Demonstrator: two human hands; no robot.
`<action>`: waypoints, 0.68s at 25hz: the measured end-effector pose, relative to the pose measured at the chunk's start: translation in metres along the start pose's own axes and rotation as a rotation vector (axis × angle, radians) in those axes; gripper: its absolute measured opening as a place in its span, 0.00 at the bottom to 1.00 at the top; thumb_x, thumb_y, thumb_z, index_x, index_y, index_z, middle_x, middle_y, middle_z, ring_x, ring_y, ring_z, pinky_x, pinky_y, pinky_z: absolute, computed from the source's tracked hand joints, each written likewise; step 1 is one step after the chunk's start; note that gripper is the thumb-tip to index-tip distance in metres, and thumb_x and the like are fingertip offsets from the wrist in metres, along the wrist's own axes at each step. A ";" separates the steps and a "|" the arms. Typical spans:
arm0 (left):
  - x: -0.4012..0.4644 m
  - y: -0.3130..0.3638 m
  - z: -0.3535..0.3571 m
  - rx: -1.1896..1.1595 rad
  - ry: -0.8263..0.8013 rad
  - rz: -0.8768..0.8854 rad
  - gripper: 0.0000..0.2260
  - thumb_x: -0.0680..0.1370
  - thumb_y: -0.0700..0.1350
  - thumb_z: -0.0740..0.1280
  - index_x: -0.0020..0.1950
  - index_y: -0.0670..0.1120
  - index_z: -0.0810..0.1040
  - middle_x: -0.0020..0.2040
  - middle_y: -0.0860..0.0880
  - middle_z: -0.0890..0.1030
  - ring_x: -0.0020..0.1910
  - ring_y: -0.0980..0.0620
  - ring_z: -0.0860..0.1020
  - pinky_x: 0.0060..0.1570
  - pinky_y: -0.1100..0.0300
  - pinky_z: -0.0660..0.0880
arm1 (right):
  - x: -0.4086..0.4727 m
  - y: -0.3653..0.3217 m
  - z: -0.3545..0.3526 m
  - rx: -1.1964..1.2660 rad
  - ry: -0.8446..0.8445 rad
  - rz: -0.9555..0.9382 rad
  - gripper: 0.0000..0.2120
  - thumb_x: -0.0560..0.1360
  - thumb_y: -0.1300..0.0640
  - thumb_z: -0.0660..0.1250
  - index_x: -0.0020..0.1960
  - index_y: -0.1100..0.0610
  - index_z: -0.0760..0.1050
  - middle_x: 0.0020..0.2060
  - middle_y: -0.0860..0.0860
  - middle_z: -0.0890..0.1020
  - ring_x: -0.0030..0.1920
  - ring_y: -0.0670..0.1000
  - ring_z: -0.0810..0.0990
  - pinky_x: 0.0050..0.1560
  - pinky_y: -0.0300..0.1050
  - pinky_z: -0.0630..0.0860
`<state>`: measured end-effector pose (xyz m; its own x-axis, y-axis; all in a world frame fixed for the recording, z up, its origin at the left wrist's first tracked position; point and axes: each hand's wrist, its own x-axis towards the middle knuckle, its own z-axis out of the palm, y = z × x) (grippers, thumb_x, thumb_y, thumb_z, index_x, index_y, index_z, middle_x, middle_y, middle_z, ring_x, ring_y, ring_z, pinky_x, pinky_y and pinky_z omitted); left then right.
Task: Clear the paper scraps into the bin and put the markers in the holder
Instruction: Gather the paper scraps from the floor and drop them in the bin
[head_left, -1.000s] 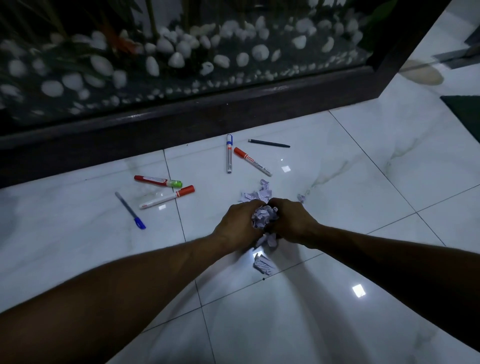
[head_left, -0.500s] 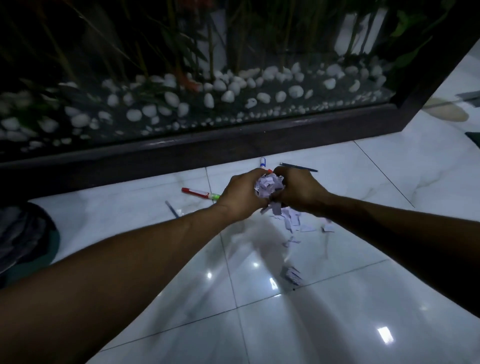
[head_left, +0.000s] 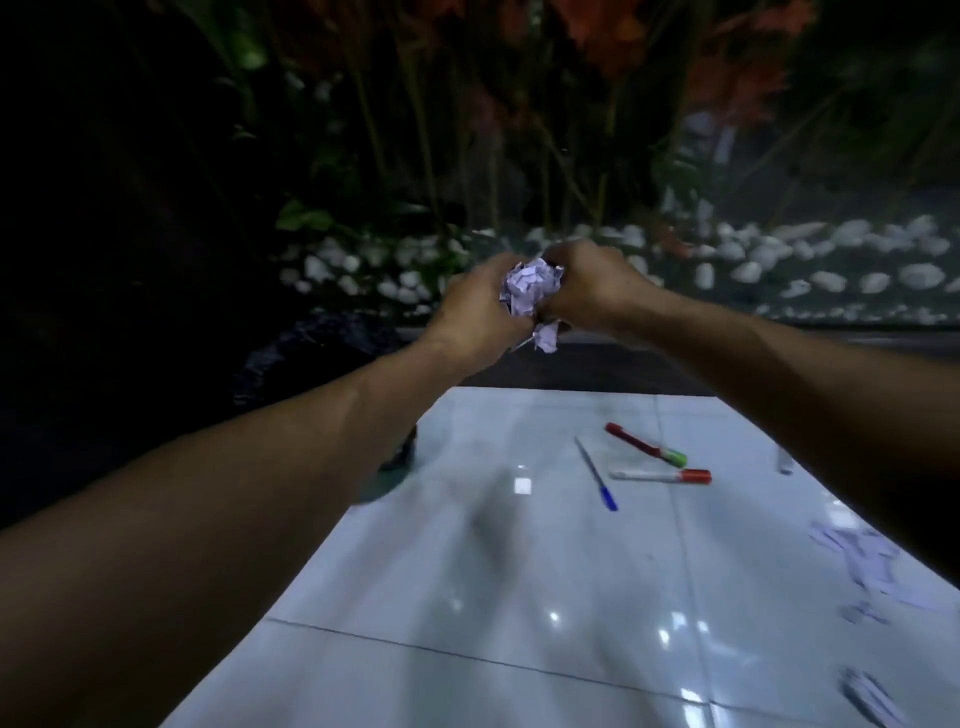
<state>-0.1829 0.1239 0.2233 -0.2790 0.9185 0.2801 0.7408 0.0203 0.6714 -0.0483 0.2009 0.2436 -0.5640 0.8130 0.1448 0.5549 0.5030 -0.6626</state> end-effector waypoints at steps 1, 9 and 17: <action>-0.001 -0.010 -0.022 0.020 0.021 -0.008 0.15 0.69 0.40 0.71 0.56 0.46 0.80 0.47 0.49 0.85 0.46 0.51 0.82 0.40 0.64 0.74 | 0.011 -0.019 0.010 0.004 -0.018 -0.029 0.07 0.69 0.57 0.73 0.46 0.57 0.82 0.41 0.54 0.86 0.41 0.51 0.84 0.40 0.47 0.83; -0.007 -0.089 -0.150 0.139 0.102 -0.119 0.16 0.71 0.40 0.71 0.58 0.49 0.80 0.50 0.52 0.84 0.48 0.54 0.81 0.44 0.64 0.74 | 0.077 -0.137 0.098 0.027 -0.183 -0.099 0.06 0.71 0.60 0.72 0.48 0.58 0.79 0.37 0.51 0.81 0.33 0.46 0.79 0.25 0.35 0.73; -0.019 -0.168 -0.155 0.357 -0.112 -0.371 0.18 0.72 0.46 0.74 0.59 0.46 0.77 0.53 0.46 0.82 0.52 0.46 0.81 0.51 0.54 0.79 | 0.079 -0.137 0.200 0.323 -0.372 0.084 0.07 0.71 0.63 0.72 0.49 0.62 0.81 0.43 0.61 0.85 0.42 0.59 0.87 0.45 0.57 0.85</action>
<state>-0.3972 0.0419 0.2114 -0.5092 0.8604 -0.0203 0.7724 0.4673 0.4302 -0.2910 0.1372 0.1982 -0.7380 0.6574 -0.1521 0.4234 0.2757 -0.8630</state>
